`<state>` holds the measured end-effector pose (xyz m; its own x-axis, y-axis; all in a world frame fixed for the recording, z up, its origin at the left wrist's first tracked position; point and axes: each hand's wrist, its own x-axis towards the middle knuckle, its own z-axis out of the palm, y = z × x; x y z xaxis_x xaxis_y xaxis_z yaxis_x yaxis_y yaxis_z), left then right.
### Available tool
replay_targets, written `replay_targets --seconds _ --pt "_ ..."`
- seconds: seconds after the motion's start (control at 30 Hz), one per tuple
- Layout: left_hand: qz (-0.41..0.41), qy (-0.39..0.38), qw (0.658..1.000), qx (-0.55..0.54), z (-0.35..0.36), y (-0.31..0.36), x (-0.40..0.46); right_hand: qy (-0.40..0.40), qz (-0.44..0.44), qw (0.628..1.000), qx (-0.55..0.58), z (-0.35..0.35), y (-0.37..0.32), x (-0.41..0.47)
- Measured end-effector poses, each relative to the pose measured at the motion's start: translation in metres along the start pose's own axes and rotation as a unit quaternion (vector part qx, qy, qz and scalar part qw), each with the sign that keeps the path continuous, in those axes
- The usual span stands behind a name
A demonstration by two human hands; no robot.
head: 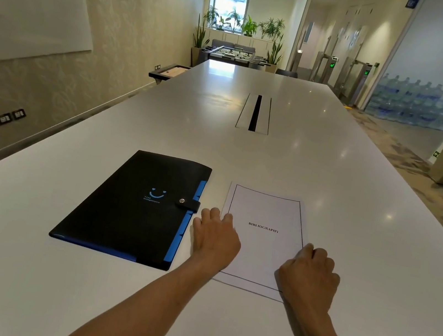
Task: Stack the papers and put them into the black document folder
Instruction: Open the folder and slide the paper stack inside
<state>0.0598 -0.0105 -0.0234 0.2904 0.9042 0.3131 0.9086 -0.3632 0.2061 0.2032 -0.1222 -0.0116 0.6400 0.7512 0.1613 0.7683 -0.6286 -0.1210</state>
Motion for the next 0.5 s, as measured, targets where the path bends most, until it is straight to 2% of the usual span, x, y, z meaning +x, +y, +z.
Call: replay_targets --seconds 0.13,0.27,0.4,0.5 --pt "0.011 0.061 0.998 -0.024 -0.013 -0.019 0.013 0.001 0.01 1.0 0.005 -0.005 0.002 0.003" --pt "-0.021 0.107 0.993 -0.048 -0.023 -0.056 0.027 0.047 0.012 0.999 0.0 -0.013 -0.002 0.009" --pt "-0.031 0.075 0.996 -0.023 -0.027 -0.098 0.042 0.093 -0.078 0.99 0.073 -0.022 -0.037 0.015" --pt "-0.048 0.014 0.999 -0.019 -0.026 -0.119 0.047 0.086 -0.18 0.972 0.124 -0.02 -0.074 0.014"
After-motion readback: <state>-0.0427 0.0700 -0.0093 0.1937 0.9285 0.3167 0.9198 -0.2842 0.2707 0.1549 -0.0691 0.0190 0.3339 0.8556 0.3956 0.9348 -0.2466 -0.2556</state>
